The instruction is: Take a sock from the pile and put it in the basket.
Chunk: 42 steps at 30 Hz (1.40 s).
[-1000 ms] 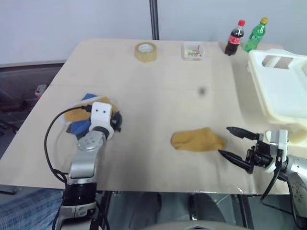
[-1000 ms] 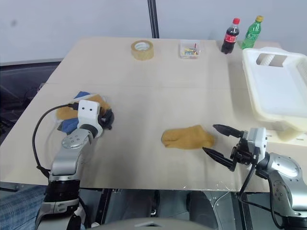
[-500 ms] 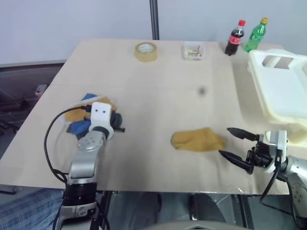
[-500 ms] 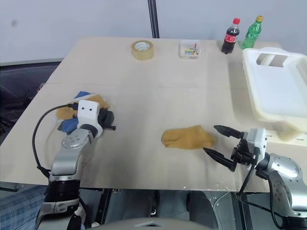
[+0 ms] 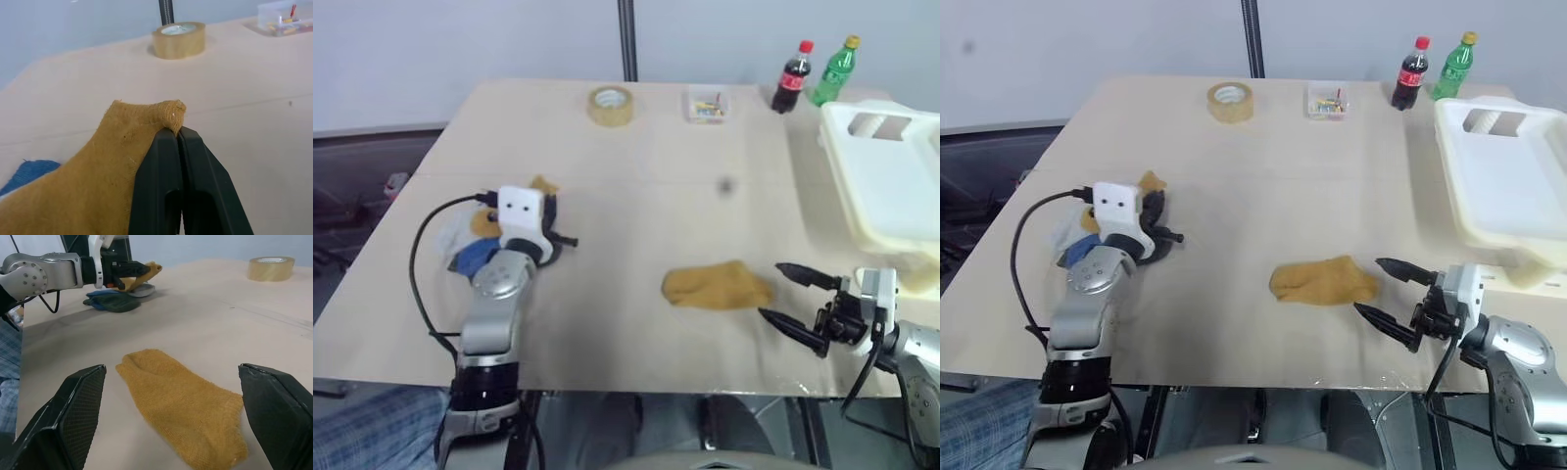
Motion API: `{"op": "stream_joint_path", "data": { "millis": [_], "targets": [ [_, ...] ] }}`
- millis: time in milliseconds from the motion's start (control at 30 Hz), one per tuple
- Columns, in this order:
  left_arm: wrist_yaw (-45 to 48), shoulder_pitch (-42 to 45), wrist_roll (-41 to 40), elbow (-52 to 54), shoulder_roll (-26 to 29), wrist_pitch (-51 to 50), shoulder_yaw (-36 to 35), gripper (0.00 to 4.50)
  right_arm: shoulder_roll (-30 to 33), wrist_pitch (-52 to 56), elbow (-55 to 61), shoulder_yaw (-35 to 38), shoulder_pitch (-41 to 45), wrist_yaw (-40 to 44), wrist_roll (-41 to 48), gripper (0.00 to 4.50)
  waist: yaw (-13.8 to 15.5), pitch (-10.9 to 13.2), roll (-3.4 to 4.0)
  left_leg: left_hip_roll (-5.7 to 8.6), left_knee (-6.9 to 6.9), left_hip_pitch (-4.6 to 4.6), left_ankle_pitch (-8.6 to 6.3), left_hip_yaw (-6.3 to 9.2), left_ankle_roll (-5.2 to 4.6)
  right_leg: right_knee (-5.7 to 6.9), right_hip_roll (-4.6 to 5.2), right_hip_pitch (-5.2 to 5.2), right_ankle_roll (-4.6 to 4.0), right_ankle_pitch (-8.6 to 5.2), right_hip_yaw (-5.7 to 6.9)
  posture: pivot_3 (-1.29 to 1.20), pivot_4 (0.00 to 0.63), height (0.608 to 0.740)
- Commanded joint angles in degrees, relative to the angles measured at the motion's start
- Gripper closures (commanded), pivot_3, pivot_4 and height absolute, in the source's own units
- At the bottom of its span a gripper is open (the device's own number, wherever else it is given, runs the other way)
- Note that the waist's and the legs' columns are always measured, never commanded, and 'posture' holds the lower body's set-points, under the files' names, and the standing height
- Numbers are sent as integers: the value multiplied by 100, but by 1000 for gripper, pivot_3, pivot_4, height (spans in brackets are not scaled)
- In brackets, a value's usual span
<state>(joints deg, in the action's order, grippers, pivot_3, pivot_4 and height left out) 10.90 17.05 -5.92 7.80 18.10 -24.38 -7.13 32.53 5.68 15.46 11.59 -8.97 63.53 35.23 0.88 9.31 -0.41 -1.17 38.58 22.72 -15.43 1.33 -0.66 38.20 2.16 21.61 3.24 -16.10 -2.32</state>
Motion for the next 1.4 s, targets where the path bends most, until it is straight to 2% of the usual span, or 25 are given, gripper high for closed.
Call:
{"op": "stream_joint_path", "data": {
  "millis": [33, 200, 333, 533, 633, 667, 700, 733, 767, 1000, 1100, 1167, 1300, 1400],
  "targets": [
    [114, 284, -30, -127, -241, -333, 432, 4476, -44, -127, 75, -13, 56, 4, 13, 0, 3, 0, -1, 3, 1, 0, 0, 0, 0, 0, 1, 0, 0, 0, 1, 0, 150, 740],
    [143, 1145, 82, -1104, -921, -242, 999, 4476, -87, -120, 81, -56, 112, -29, -5, 0, -5, 3, -6, 12, 7, 6, 2, 10, 3, 1, -1, 0, 1, 0, 10, 0, 150, 740],
    [156, 1807, -14, -1666, -1701, -299, 1359, 4476, -87, -143, 120, -24, 127, -84, -38, 0, -16, 4, -8, 14, 8, 10, 2, 5, 3, 0, -1, 1, 1, 0, 3, 0, 150, 740],
    [205, 2175, -56, -2072, -2452, -576, 1687, 4476, -108, -205, 259, 33, 79, -305, -120, 0, -34, 4, -7, 14, 7, 10, 2, 4, 3, -2, -2, 2, 2, 0, 2, 0, 150, 740],
    [244, 2171, -90, -2047, -2615, -591, 1719, 3591, -96, -221, 314, 89, 62, -485, -172, 0, -48, 4, -7, 13, 6, 9, 2, 5, 3, -1, -5, 2, 2, 0, 1, 0, 150, 740],
    [258, 2147, -134, -2012, -2661, -599, 1696, 3099, -91, -235, 322, 98, 60, -518, -183, 0, -52, 4, -7, 12, 6, 8, 2, 5, 3, -1, -6, 3, 2, 0, 1, 0, 150, 740],
    [319, 2111, -209, -1940, -2695, -614, 1680, 2420, -84, -240, 328, 105, 58, -544, -185, 0, -51, 4, -7, 12, 7, 8, 2, 6, 3, 0, -6, 2, 2, 0, 1, 0, 150, 740],
    [440, 2061, -292, -1815, -2683, -619, 1687, 2420, -78, -242, 330, 109, 54, -558, -185, 0, -51, 4, -7, 12, 6, 8, 2, 6, 3, 0, -6, 2, 2, 0, 1, 0, 150, 740],
    [534, 2022, -347, -1712, -2654, -626, 1693, 2103, -75, -241, 329, 110, 50, -566, -184, 0, -49, 4, -7, 12, 6, 8, 2, 5, 3, 0, -6, 2, 2, 0, 1, 0, 150, 740],
    [1057, 2064, -1093, -1026, -2300, -960, 1127, 2103, -48, -290, 197, 155, 116, -599, -230, 0, -35, 4, -7, 10, 6, 9, 3, 5, 4, -2, -5, 2, 1, 0, 0, 0, 150, 740],
    [1231, 2355, -1125, -1189, -1803, -913, 856, 2103, -69, -252, 23, 145, 370, -774, -337, 0, -51, 5, -7, 10, 7, 4, 6, 5, 10, 4, -7, 2, 1, 0, 0, 0, 150, 740],
    [1392, 2491, -1067, -1449, -1429, -832, 755, 2103, -75, -198, -107, 116, 599, -974, -476, 0, -62, 5, -7, 10, 7, 2, 8, 5, 12, 10, -8, 2, 1, 0, 0, 0, 150, 740],
    [1898, 2719, -479, -2993, -330, -55, 853, 2103, -52, 558, -269, -169, 1435, -1637, -723, 0, -172, 3, -3, 11, 7, -6, 11, 2, 16, 19, -11, 3, 1, 0, -4, 0, 150, 740],
    [2310, 2994, -534, -3929, -75, 248, 753, 2103, -7, 1591, -373, -522, 2080, -2112, -884, 0, -174, 6, -3, 10, 4, -8, 11, 4, 17, 29, -14, 10, -2, -2, -3, 0, 150, 740]
  ]
}}
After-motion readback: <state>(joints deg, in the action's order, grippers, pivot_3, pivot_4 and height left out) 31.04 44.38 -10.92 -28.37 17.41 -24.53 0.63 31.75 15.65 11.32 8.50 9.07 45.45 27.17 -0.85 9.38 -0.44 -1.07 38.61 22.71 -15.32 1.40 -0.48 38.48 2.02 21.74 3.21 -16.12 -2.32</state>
